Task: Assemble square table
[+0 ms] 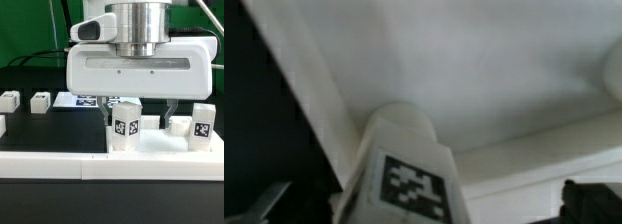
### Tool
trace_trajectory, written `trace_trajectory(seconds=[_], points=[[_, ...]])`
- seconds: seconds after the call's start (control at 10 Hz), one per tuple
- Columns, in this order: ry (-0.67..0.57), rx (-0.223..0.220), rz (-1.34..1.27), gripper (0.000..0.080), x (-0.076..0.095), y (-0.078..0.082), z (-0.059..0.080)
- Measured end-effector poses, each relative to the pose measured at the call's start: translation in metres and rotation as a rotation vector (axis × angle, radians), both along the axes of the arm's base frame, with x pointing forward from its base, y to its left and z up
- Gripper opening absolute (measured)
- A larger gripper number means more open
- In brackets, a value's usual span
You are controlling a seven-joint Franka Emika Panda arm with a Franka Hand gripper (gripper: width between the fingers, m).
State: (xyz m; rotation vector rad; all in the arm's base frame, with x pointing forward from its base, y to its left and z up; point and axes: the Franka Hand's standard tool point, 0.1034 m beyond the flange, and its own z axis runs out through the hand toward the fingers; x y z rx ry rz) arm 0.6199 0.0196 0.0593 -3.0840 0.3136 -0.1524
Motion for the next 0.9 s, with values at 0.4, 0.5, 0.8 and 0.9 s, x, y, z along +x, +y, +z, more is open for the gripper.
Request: trace_trajectory(seconds=[0.4,0.5,0.8,0.9], points=[[-0.011,-0.074,0.475,0.0649,0.0017,-0.0091,0.0050],[-0.019,-0.094,0.557,0.0649,0.0022,-0.0099,0.0045],[-0.017,-0.094,0.531,0.0482,0.0021,-0.0124,0.0038],[-0.017,-0.093,0.522,0.0482,0.0022,-0.0127,0.0039]])
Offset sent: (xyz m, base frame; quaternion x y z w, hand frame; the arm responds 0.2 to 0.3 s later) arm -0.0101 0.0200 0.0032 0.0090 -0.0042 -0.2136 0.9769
